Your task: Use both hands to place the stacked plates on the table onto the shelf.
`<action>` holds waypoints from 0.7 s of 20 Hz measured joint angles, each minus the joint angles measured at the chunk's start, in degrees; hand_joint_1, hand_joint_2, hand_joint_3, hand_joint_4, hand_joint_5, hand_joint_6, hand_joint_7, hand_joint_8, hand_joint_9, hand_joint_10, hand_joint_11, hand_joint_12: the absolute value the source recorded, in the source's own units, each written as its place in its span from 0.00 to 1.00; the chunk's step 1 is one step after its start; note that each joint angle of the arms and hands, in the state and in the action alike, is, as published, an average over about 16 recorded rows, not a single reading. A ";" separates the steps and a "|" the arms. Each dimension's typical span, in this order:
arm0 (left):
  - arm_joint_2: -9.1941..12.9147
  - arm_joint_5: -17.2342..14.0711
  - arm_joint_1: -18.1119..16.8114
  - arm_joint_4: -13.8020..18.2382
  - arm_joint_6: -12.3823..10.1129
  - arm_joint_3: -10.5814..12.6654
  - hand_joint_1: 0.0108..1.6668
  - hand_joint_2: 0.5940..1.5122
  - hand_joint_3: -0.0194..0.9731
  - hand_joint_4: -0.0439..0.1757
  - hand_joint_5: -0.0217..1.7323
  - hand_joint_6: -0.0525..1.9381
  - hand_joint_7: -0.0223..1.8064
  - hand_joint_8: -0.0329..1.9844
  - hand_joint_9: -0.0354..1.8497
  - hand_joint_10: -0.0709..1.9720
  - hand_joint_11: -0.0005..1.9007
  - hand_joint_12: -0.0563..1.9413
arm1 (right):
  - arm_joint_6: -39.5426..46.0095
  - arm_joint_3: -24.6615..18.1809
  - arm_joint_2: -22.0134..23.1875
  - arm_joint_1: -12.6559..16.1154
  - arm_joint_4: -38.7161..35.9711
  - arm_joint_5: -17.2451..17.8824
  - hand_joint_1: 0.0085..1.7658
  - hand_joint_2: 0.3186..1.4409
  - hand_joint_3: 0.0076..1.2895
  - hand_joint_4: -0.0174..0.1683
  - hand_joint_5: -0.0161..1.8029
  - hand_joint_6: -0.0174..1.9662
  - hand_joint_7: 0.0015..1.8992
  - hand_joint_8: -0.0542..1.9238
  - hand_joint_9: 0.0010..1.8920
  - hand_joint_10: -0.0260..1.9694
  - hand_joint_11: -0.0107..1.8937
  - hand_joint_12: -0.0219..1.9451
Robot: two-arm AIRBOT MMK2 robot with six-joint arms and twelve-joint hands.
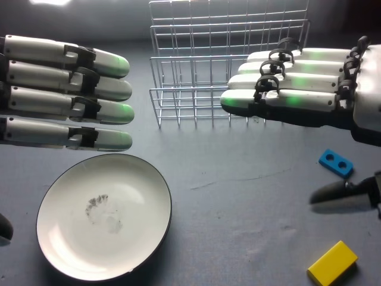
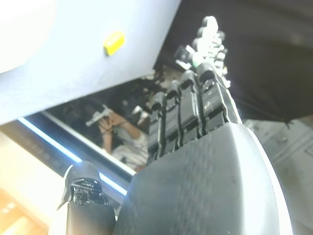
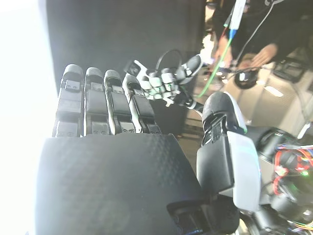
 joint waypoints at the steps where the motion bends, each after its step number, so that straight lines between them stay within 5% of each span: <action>1: 0.00 -0.11 0.15 -0.21 0.00 0.05 0.00 0.58 0.03 0.21 0.11 0.02 0.10 0.01 0.09 0.04 0.01 0.15 | -0.01 0.09 -0.04 0.14 -0.69 0.40 0.35 0.70 0.01 0.10 0.03 0.02 0.01 0.03 0.01 0.02 0.01 0.10; 9: 0.05 -1.56 1.47 0.81 -3.32 0.67 0.00 0.58 0.03 0.21 0.12 0.02 0.11 0.01 0.10 0.04 0.01 0.16 | 2.45 1.46 -1.00 1.85 -6.86 1.73 0.68 0.59 0.01 0.11 0.02 0.02 0.01 0.03 0.01 0.01 0.02 0.23; 14: 0.09 -2.49 1.92 3.55 -6.04 1.30 0.00 0.59 0.03 0.21 0.12 0.02 0.12 0.02 0.10 0.04 0.02 0.17 | 5.64 2.71 -2.03 3.38 -10.27 -0.11 0.69 0.58 0.01 0.10 0.02 0.02 0.01 0.03 0.01 0.01 0.02 0.24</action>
